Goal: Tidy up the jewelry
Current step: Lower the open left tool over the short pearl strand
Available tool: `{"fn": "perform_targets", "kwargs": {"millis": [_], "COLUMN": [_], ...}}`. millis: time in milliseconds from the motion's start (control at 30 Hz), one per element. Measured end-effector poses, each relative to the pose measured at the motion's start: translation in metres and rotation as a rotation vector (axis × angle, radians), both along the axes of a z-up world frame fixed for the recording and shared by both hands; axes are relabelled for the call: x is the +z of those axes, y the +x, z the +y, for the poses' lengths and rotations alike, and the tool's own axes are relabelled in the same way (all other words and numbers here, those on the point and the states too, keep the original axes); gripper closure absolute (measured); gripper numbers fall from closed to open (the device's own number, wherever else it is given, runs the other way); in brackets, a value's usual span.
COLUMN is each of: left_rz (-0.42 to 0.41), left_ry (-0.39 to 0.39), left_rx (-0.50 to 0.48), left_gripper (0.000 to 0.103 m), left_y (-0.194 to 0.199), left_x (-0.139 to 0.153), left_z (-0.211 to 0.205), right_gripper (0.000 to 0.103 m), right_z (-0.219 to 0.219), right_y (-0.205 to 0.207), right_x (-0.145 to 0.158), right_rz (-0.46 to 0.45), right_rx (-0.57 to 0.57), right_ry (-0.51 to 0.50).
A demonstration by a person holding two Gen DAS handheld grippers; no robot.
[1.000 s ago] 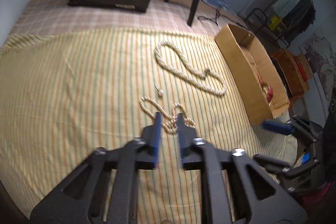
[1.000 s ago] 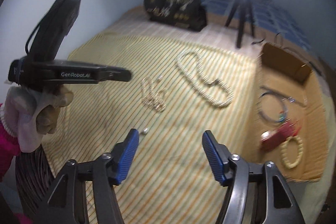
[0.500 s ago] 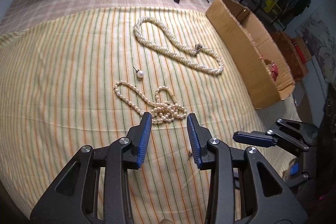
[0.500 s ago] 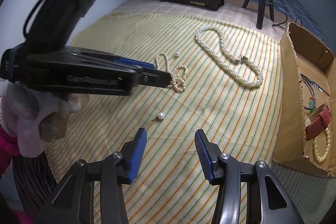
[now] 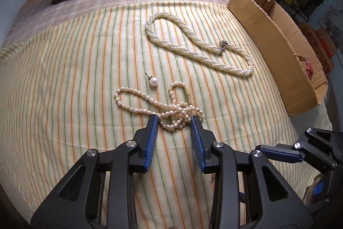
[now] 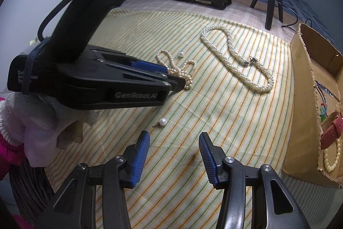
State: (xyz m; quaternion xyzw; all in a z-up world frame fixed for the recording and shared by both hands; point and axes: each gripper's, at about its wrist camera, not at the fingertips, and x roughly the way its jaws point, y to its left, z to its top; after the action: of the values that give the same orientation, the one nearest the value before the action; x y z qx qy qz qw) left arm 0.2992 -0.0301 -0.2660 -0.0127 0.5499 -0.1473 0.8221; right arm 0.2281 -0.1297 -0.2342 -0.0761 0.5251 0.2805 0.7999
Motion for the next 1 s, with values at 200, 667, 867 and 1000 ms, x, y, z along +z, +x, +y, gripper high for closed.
{"fn": "perform_targets", "kwargs": {"millis": [200, 667, 867, 1000], "left_rz": [0.009, -0.032, -0.03, -0.018], "left_ry": [-0.068, -0.136, -0.094, -0.034], "left_rx": [0.042, 0.038, 0.017, 0.02], "left_gripper": [0.097, 0.087, 0.052, 0.056], "left_y": [0.006, 0.0, 0.011, 0.017], "left_x": [-0.004, 0.013, 0.01, 0.001], "left_z": [0.019, 0.034, 0.016, 0.005], "right_gripper": [0.053, 0.078, 0.095, 0.095], "right_z": [0.012, 0.029, 0.017, 0.01], "right_y": [0.004, 0.008, 0.01, 0.008], "right_x": [-0.005, -0.02, -0.019, -0.018], "right_rz": [-0.005, -0.058, -0.032, -0.025], "right_rx": [0.025, 0.05, 0.015, 0.001], "right_ry": [-0.01, -0.07, -0.046, -0.042]}}
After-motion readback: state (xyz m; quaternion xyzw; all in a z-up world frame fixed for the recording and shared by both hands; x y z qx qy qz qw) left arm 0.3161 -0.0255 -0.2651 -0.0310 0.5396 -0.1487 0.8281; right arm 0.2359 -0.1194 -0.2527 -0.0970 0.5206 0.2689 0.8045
